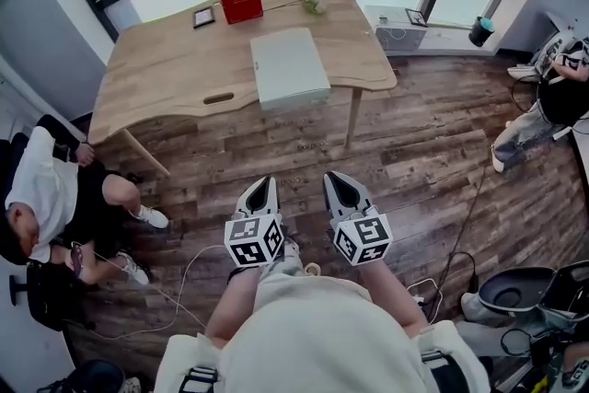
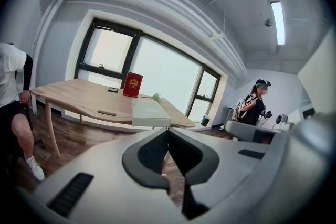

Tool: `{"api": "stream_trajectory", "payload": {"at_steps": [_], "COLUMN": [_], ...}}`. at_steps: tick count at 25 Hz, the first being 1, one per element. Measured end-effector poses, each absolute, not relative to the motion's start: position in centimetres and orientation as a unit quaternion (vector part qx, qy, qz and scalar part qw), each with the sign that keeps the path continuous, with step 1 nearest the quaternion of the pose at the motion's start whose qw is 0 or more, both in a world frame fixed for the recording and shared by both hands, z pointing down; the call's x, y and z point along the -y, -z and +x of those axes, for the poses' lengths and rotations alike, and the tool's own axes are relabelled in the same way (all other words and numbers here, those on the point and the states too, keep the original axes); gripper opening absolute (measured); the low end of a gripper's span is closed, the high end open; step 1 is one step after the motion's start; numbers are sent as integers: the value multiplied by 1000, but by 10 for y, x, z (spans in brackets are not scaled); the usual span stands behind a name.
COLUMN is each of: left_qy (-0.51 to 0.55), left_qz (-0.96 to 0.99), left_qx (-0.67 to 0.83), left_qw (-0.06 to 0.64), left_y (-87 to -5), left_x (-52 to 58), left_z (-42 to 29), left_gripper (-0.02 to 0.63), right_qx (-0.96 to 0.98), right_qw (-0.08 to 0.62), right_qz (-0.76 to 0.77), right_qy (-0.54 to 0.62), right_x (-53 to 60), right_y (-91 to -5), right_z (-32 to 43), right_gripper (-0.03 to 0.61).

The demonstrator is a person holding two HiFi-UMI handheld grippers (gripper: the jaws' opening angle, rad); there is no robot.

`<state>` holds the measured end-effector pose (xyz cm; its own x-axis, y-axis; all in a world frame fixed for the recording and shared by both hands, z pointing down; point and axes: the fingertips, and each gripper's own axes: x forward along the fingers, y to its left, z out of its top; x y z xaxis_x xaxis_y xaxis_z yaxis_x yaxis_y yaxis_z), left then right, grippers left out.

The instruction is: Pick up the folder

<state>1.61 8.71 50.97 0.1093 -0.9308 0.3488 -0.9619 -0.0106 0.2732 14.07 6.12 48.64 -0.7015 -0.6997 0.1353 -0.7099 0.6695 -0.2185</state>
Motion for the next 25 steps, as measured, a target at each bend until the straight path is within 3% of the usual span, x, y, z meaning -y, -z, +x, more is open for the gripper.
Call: {"api": "stream_trajectory", "payload": {"at_steps": [25], "left_qy": [-28], "left_qz": [712], "left_qx": [656], "left_qw": [250], "left_y": [-524], "left_x": [18], "left_z": [-46], "left_gripper": [21], "right_qx": [913], "right_qw": [37], "right_qz": [386], "right_qy": [-128], "right_x": [47], "right_y": [-491], "right_z": [80], "right_gripper": [20]}}
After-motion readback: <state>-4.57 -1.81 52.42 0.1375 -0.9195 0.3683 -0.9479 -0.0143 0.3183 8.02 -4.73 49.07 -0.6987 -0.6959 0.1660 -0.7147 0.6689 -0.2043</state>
